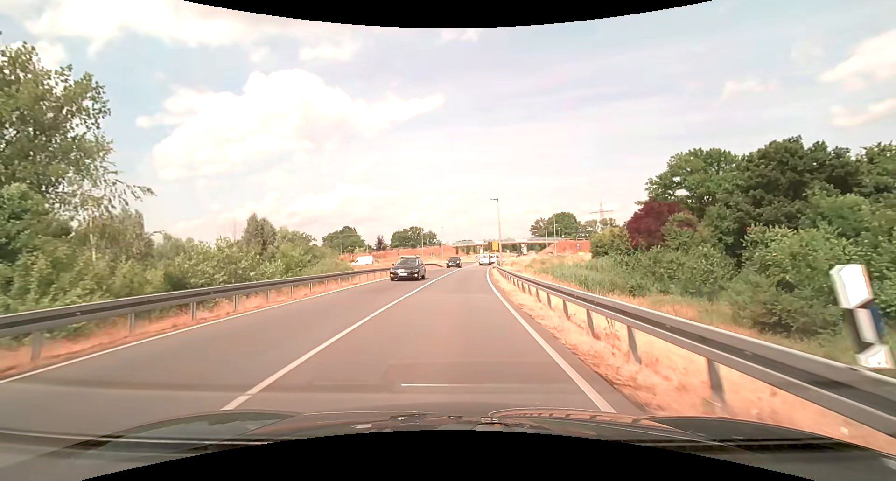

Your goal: Follow the waypoints while adhering to traffic rules and regulations

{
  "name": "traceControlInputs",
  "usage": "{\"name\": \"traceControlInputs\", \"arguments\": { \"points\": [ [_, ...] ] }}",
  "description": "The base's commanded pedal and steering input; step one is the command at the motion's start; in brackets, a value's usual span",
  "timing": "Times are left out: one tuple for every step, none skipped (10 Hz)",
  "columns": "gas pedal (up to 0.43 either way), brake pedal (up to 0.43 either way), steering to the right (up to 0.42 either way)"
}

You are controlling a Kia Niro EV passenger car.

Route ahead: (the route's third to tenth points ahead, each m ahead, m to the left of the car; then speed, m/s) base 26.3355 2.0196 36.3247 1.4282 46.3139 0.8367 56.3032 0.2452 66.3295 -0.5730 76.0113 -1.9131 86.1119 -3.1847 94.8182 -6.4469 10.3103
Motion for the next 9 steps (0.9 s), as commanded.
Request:
{"name": "traceControlInputs", "arguments": {
  "points": [
    [0.098,0.000,0.002],
    [0.098,0.000,0.001],
    [0.098,0.000,0.001],
    [0.098,0.000,0.002],
    [0.098,0.000,0.002],
    [0.098,0.000,0.002],
    [0.098,0.000,0.001],
    [0.110,0.000,0.002],
    [0.110,0.000,0.001]
  ]
}}
